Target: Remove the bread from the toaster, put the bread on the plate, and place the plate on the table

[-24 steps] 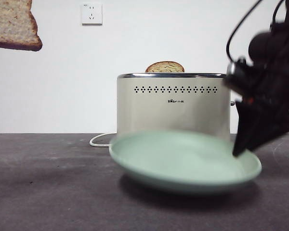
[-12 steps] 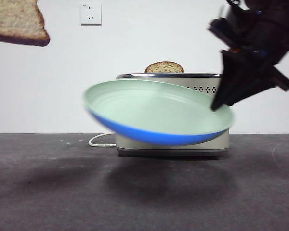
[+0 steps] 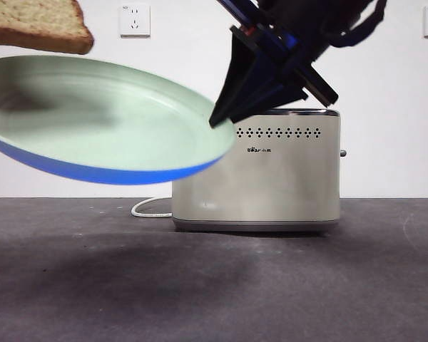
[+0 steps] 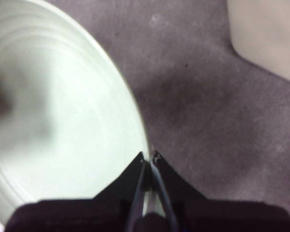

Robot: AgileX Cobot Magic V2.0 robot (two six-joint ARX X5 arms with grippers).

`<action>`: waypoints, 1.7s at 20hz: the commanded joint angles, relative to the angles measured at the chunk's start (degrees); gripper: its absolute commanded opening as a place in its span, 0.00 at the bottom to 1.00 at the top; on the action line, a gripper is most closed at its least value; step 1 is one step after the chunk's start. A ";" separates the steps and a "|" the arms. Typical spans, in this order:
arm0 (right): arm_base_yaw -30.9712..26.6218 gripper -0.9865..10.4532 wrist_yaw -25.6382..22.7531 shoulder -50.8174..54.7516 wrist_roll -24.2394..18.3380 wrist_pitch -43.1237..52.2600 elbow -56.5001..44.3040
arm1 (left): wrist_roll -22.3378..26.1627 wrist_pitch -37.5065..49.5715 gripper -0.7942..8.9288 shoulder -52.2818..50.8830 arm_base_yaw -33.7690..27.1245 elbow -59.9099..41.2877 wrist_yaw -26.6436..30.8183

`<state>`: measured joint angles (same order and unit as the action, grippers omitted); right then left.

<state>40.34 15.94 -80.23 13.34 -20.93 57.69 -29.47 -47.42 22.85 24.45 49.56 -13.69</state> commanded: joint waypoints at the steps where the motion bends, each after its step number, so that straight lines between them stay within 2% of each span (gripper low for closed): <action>1: 0.68 0.07 0.04 -0.02 2.23 1.31 0.94 | -2.14 0.85 0.07 -0.13 -0.07 -2.40 -0.37; 4: 1.22 0.07 0.33 -0.02 2.25 1.01 0.98 | -5.51 6.60 0.07 -0.04 -0.07 -6.01 -0.39; 7: 2.78 0.07 0.17 -0.02 2.23 1.01 0.98 | -9.35 14.82 0.07 3.08 -0.13 -8.85 -3.78; 9: 3.65 0.07 0.13 -0.02 2.23 1.01 0.98 | -9.68 16.61 0.07 7.43 -0.13 -9.31 -5.05; 12: 4.09 0.07 -0.26 -0.02 2.23 0.98 0.98 | -9.01 18.73 0.07 13.64 -0.20 -9.35 -7.96; 14: 4.09 0.07 -2.84 -0.02 1.81 0.74 0.98 | -8.00 18.86 0.07 16.57 -0.22 -9.35 -9.49; 18: 4.02 0.07 -5.92 -0.02 0.24 -0.59 0.98 | -3.45 14.29 0.07 21.59 -1.20 -9.35 -7.21; 20: 4.02 0.07 -5.57 -0.02 0.11 -1.01 0.98 | -0.61 12.26 0.07 24.22 -2.67 -9.35 -5.66; 25: 4.04 0.07 -4.46 -0.02 -0.31 -1.66 0.98 | 1.90 12.70 0.09 28.96 -3.39 -9.35 -4.66; 26: 4.04 0.07 -3.85 -0.02 -0.31 -1.66 0.98 | 2.36 13.11 0.13 29.62 -3.39 -9.35 -4.76; 28: 4.04 0.07 -3.89 -0.02 -0.31 -1.66 0.98 | 2.75 13.00 0.34 30.25 -3.39 -9.35 -4.76; 29: 4.04 0.07 -3.91 -0.02 -0.31 -1.66 0.98 | 2.80 12.98 0.40 30.25 -3.39 -9.35 -4.74; 31: 4.02 0.07 -3.89 -0.02 -0.28 -1.68 0.98 | 3.21 13.09 0.44 30.25 -3.39 -9.35 -4.57; 34: 4.02 0.07 -3.89 -0.02 -0.28 -2.34 0.98 | 4.20 13.03 0.44 30.23 -3.39 -9.33 -4.59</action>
<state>44.23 10.85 -80.29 13.08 -24.10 58.37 -26.65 -34.24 52.82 21.32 40.75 -19.03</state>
